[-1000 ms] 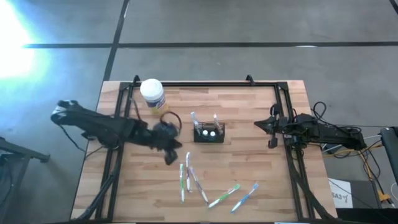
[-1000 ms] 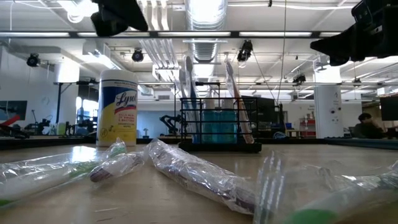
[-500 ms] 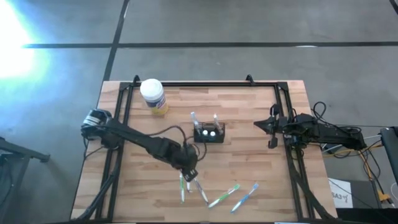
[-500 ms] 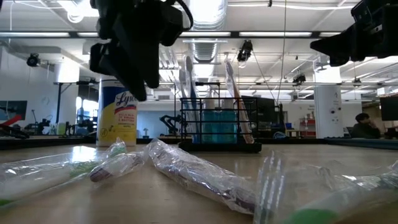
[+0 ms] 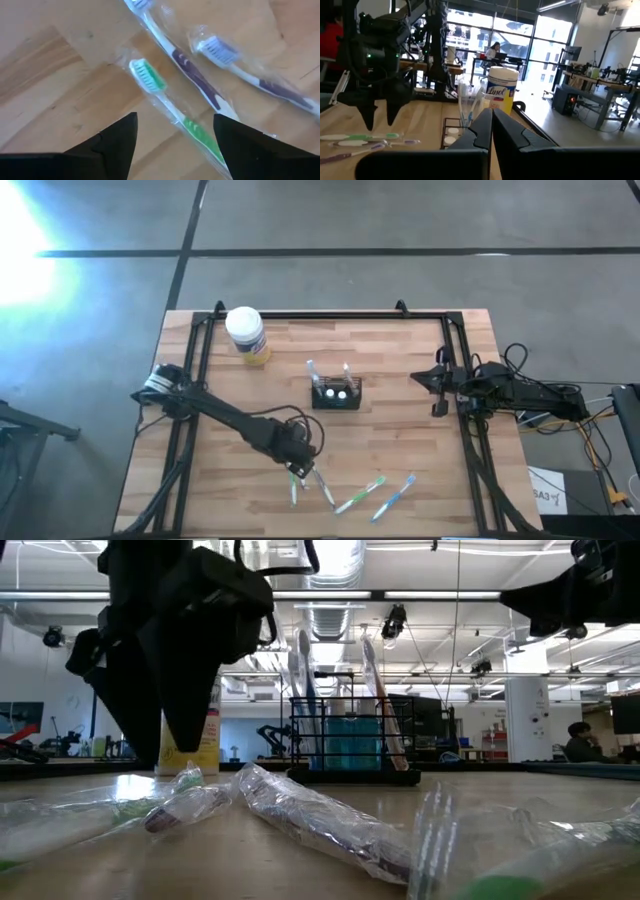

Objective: Pick & Place toothbrushing station
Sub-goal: Put the left green toothbrush into the black mesh organizer

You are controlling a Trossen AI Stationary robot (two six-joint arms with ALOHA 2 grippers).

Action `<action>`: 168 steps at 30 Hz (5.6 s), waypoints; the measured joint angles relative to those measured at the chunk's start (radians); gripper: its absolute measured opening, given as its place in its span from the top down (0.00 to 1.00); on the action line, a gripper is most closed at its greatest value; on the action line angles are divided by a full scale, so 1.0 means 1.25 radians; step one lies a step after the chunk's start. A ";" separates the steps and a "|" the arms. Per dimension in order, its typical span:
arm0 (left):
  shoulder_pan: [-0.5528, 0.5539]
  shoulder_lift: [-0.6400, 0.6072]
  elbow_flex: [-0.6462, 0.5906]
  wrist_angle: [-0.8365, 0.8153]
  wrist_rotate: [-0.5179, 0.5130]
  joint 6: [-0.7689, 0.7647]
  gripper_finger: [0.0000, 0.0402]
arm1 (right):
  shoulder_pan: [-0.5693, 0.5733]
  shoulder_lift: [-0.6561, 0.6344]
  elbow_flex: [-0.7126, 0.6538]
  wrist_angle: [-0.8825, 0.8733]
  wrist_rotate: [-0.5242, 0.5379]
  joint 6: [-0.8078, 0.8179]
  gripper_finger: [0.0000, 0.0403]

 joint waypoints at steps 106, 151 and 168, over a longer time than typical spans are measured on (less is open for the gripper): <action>0.201 -1.121 -0.911 0.861 -0.075 1.013 1.00 | 0.000 0.002 -0.027 -0.032 0.000 0.095 0.98; 0.201 -0.679 -0.702 1.199 -0.107 1.148 1.00 | 0.000 0.002 -0.031 0.021 0.008 0.099 0.98; 0.244 -0.381 -0.526 1.244 -0.149 1.267 1.00 | 0.000 0.002 -0.031 0.018 0.007 0.093 0.98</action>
